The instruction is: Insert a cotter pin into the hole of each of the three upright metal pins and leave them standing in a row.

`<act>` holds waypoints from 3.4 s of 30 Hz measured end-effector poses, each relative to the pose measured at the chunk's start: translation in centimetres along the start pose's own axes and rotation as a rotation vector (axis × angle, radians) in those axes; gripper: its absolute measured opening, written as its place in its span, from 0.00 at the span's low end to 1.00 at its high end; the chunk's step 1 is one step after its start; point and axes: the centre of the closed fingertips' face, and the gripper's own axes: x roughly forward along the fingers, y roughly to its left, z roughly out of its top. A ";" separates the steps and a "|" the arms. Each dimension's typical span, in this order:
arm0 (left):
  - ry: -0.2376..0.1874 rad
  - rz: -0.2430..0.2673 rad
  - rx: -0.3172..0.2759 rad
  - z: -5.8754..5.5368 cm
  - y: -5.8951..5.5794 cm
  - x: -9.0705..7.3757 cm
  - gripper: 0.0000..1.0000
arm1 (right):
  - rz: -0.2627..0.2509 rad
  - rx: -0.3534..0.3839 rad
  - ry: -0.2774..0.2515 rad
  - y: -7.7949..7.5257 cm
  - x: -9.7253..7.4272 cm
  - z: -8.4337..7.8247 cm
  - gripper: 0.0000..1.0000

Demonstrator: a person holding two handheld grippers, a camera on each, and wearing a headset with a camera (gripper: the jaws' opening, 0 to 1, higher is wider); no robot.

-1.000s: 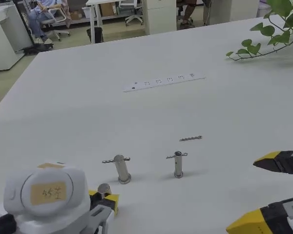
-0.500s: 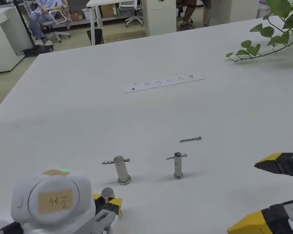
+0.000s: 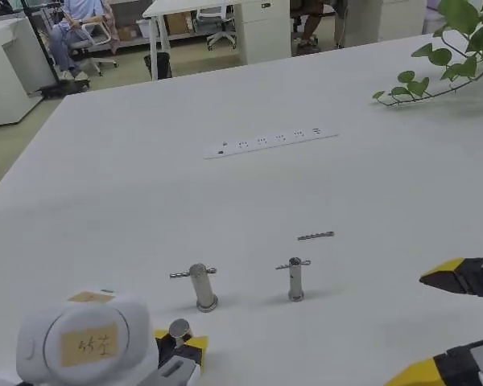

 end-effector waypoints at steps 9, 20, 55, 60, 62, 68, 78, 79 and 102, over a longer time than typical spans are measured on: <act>0.040 -0.102 0.051 -1.4 -1.3 -0.2 0.46 | 0.005 -0.009 0.005 0.1 0.1 0.2 0.93; -0.012 -0.171 0.026 0.0 -0.7 -1.5 0.89 | 0.015 -0.006 0.023 0.5 0.3 -0.5 0.92; 0.015 -0.394 -0.033 -1.0 -2.0 -6.0 0.99 | -0.009 -0.190 0.217 -4.4 0.0 2.0 0.86; 0.015 -0.396 -0.037 -1.1 -1.8 -6.1 0.99 | -0.005 -0.228 0.266 -5.8 0.6 2.6 0.83; 0.013 -0.394 -0.039 -1.2 -1.7 -6.2 0.98 | -0.004 -0.235 0.279 -6.4 0.9 2.9 0.82; -0.003 -0.396 -0.077 -0.9 -1.5 -6.5 0.99 | 0.002 -0.259 0.339 -8.2 2.2 3.2 0.76; -0.010 -0.389 -0.088 -0.8 -0.9 -7.0 0.98 | 0.017 -0.386 0.392 -10.1 5.2 4.7 0.70; -0.008 -0.389 -0.089 -0.9 -0.9 -7.1 0.98 | 0.022 -0.392 0.399 -10.2 5.6 4.9 0.70; -0.019 -0.345 -0.101 -0.5 -0.2 -7.3 0.95 | 0.017 -0.479 0.445 -13.7 11.2 5.7 0.40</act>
